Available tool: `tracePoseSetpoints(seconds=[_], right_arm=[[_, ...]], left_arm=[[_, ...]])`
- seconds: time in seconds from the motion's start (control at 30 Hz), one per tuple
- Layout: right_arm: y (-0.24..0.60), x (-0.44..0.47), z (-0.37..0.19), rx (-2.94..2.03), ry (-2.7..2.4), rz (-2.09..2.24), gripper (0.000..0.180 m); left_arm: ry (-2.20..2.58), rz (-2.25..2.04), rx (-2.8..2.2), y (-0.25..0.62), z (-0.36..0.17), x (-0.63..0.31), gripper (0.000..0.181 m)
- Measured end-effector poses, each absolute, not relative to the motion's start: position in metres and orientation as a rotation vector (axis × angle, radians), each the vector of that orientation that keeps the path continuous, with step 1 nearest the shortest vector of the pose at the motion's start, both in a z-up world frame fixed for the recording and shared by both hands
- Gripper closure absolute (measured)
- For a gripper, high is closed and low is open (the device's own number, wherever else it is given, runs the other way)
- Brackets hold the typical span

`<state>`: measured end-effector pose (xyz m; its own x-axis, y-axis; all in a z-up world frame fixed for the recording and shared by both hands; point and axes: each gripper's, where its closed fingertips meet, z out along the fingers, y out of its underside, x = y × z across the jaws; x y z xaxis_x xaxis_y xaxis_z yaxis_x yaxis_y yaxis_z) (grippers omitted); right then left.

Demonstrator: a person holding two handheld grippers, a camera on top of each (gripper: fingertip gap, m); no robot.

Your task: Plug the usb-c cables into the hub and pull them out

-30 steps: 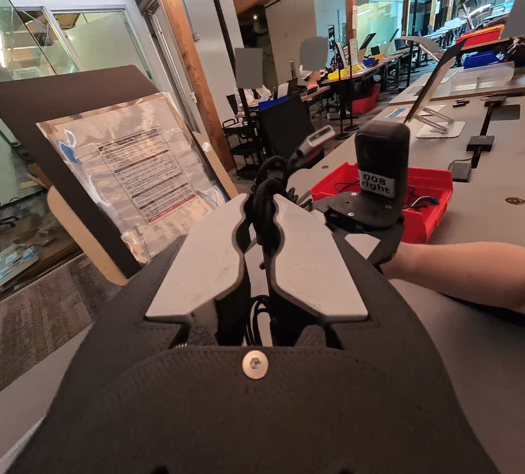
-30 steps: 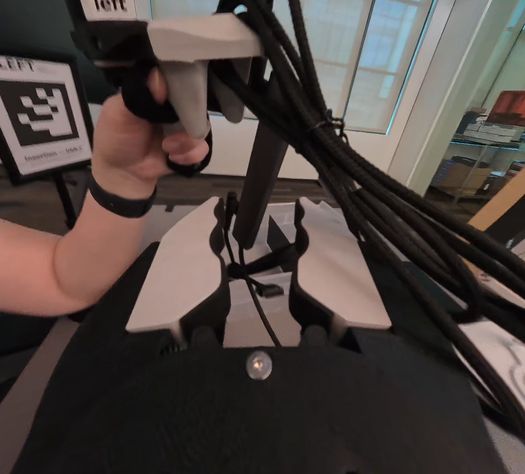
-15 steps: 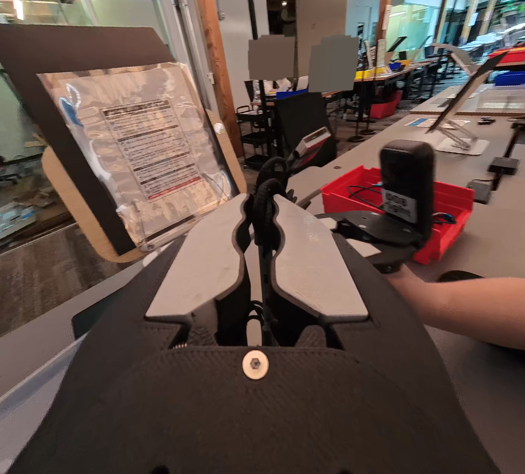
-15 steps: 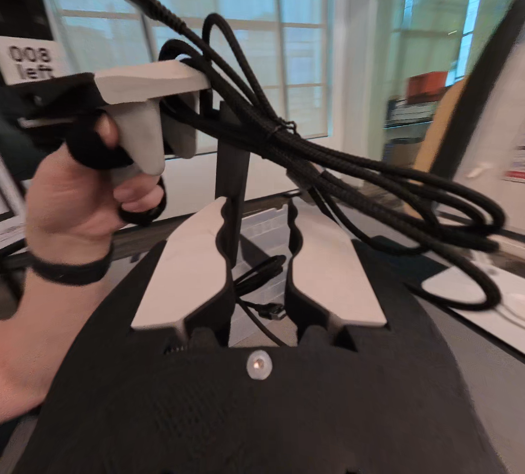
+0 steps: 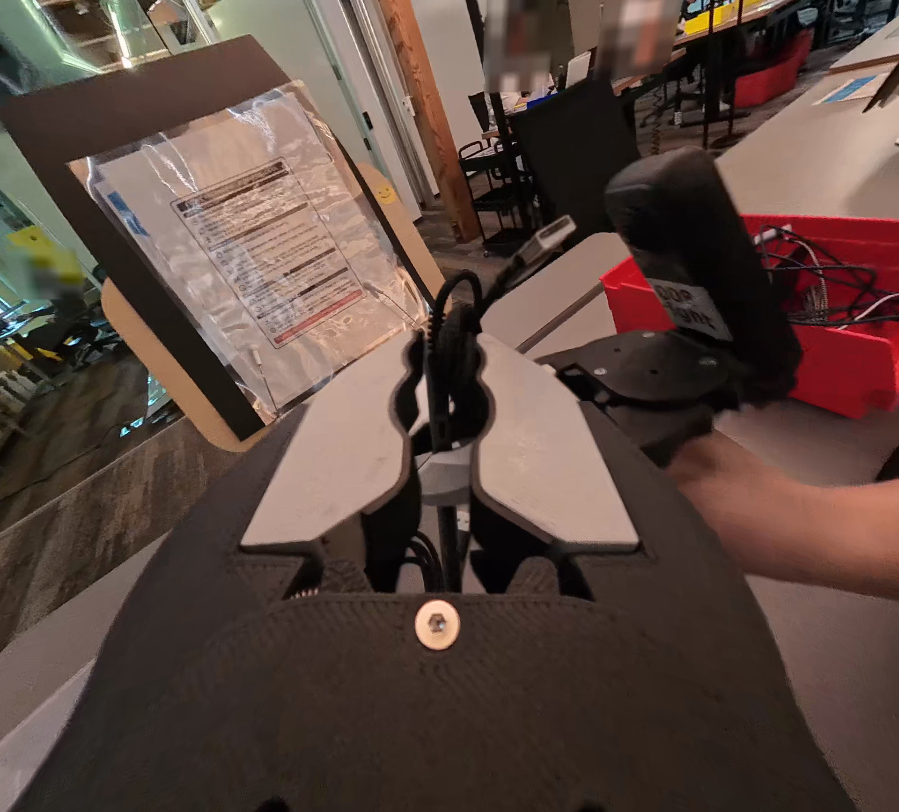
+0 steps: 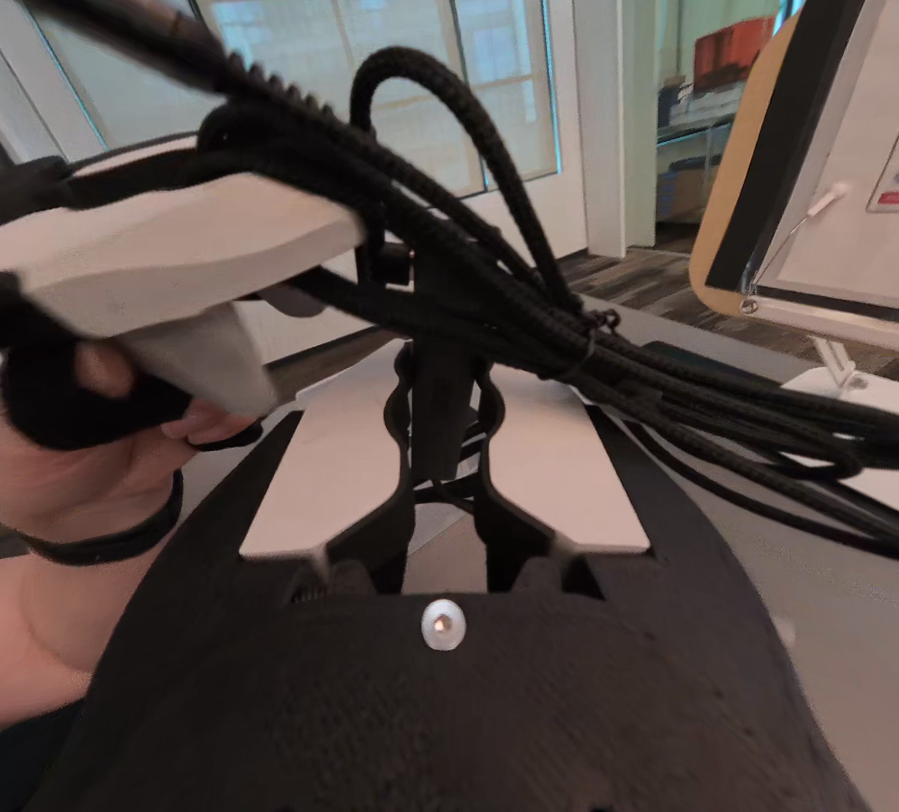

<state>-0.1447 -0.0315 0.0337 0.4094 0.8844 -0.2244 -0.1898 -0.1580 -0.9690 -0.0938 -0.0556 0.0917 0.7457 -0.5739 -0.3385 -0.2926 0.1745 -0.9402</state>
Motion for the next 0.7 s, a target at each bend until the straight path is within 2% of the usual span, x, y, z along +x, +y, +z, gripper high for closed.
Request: tracePoseSetpoints(seconds=[0.07,0.13,0.2,0.33,0.47,0.7], right_arm=[[-0.025,-0.138,0.035,-1.408,-0.679,1.132,0.156],[-0.016,-0.126,0.04,-1.401,-0.642,1.201,0.156],[-0.018,-0.116,0.055,-1.311,-0.654,1.327,0.156],[-0.033,-0.094,0.083,-1.134,-0.743,1.487,0.156],[-0.043,-0.079,0.098,-1.075,-0.8,1.531,0.157],[-0.054,-0.067,0.111,-0.966,-0.779,1.755,0.156]], left_arm=[[0.744,-0.264,-1.41,-0.057,0.1,-0.1,0.133],[0.721,-0.336,-1.391,-0.059,0.111,-0.112,0.123],[0.703,-0.439,-1.37,-0.062,0.121,-0.126,0.132],[0.737,-0.597,-1.359,-0.055,0.122,-0.145,0.136],[0.879,-0.724,-1.348,-0.061,0.107,-0.126,0.132],[1.056,-0.474,-1.243,-0.067,0.086,-0.095,0.135]])
